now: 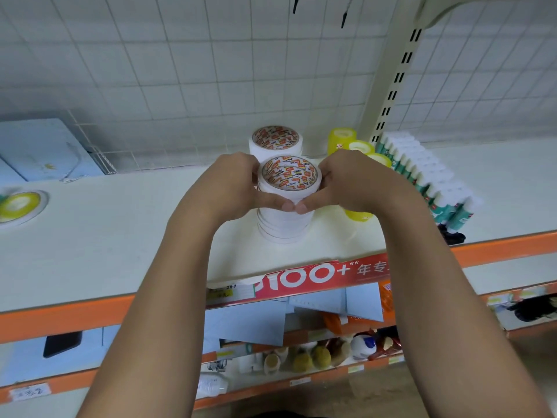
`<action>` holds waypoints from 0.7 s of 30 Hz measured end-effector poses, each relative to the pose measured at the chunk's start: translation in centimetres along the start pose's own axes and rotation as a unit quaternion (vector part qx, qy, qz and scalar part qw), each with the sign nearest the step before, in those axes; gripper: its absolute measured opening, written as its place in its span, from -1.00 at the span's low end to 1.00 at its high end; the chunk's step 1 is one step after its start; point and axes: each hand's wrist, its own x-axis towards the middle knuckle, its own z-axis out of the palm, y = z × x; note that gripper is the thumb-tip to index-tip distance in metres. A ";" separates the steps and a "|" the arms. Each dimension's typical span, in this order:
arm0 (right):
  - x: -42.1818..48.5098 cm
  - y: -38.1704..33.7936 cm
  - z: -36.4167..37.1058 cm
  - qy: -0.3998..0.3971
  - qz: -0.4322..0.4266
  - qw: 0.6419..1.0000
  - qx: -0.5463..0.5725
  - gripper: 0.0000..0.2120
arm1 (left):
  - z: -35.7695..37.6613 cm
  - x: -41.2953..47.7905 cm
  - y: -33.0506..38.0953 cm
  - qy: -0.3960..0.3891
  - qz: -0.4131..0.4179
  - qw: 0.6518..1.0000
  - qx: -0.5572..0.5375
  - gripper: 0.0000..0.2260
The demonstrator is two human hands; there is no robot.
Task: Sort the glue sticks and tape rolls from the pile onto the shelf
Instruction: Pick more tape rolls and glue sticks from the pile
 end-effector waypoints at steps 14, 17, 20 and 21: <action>-1.2 0.9 1.9 0.045 0.028 0.997 0.060 -0.45 | 0.4 0.2 -0.9 -0.017 0.016 0.995 -0.099 -0.60; -1.4 1.2 3.1 0.035 0.037 0.996 0.073 -0.43 | 1.0 0.0 -1.3 -0.031 0.012 0.993 -0.111 -0.53; -1.5 1.5 4.7 0.028 0.041 0.995 0.081 -0.37 | 2.3 -0.2 -2.1 -0.061 -0.019 0.995 -0.075 -0.41; -1.4 1.6 5.1 0.033 0.041 0.995 0.082 -0.34 | 2.9 -0.3 -2.3 -0.067 -0.024 0.995 -0.071 -0.40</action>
